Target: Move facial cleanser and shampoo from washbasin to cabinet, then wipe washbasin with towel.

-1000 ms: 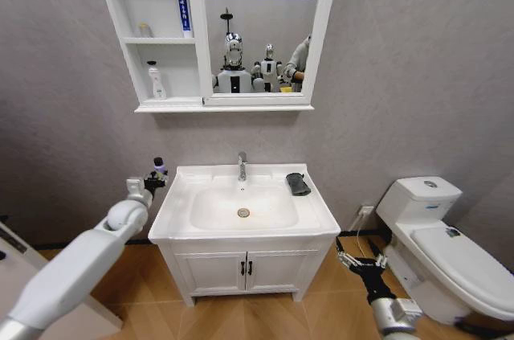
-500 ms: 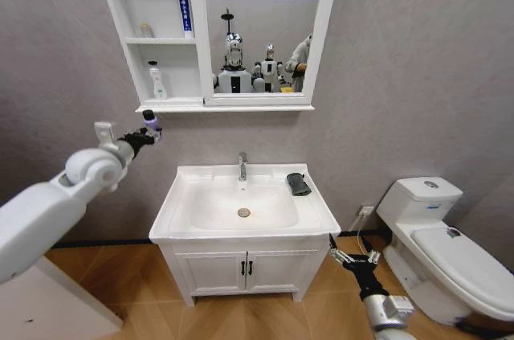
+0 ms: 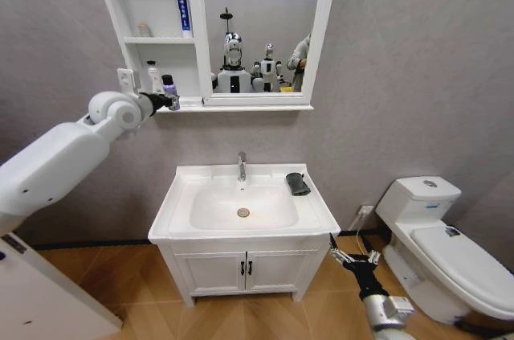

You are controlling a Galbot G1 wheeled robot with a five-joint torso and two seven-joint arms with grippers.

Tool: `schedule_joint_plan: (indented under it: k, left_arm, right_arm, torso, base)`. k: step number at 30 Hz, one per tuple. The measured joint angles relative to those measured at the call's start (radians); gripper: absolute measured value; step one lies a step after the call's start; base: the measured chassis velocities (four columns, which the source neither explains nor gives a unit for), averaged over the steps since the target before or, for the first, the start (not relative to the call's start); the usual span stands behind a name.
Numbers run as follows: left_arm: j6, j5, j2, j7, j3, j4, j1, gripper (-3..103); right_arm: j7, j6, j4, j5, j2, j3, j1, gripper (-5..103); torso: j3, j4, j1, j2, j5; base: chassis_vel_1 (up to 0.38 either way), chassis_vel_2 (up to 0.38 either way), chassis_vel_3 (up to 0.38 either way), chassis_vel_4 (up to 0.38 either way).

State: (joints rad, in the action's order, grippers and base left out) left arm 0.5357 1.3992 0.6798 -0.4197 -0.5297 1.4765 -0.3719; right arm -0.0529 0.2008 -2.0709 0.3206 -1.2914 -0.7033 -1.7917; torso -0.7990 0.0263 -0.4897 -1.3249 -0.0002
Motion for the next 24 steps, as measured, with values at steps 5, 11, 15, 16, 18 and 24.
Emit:
schedule_joint_plan:
  k: [5,11,15,16,18,24]
  left_arm:
    - [-0.002,-0.018,0.053,0.027,-0.027,-0.092,-0.044,42]
    - [-0.007,-0.078,0.164,0.077,-0.04,-0.258,-0.075,42]
    - [-0.011,-0.114,0.211,0.102,-0.05,-0.321,-0.09,42]
    - [-0.011,-0.114,0.211,0.102,-0.05,-0.321,-0.09,42]
    - [-0.015,-0.14,0.24,0.123,-0.06,-0.374,-0.102,42]
    - [-0.029,-0.175,0.274,0.163,-0.072,-0.459,-0.12,42]
  right_arm:
    - [0.0,0.001,0.004,0.002,0.0,0.001,0.006,100]
    - [0.004,0.012,0.02,0.008,0.006,-0.015,0.005,100]
    - [0.004,0.016,0.025,0.01,0.006,-0.021,0.004,100]
    - [0.004,0.016,0.025,0.01,0.006,-0.021,0.004,100]
    - [0.01,0.026,0.034,0.009,-0.002,-0.025,-0.007,100]
    - [0.03,0.046,0.06,0.012,-0.013,-0.055,-0.021,100]
  torso:
    - [0.0,-0.0003,0.0,0.0,-0.0002]
    - [0.0,-0.0002,0.0,0.0,-0.0002]
    - [0.0,0.0,0.0,0.0,0.0002]
    - [0.0,0.0,0.0,0.0,0.0002]
    - [0.0,0.0,0.0,0.0,-0.0002]
    - [0.0,-0.0001,0.0,0.0,-0.0001]
  base:
    - [0.0,0.0,0.0,0.0]
    - [0.0,0.0,0.0,0.0]
    - [0.0,0.0,0.0,0.0]
    - [0.0,0.0,0.0,0.0]
    - [0.0,0.0,0.0,0.0]
    - [0.0,0.0,0.0,0.0]
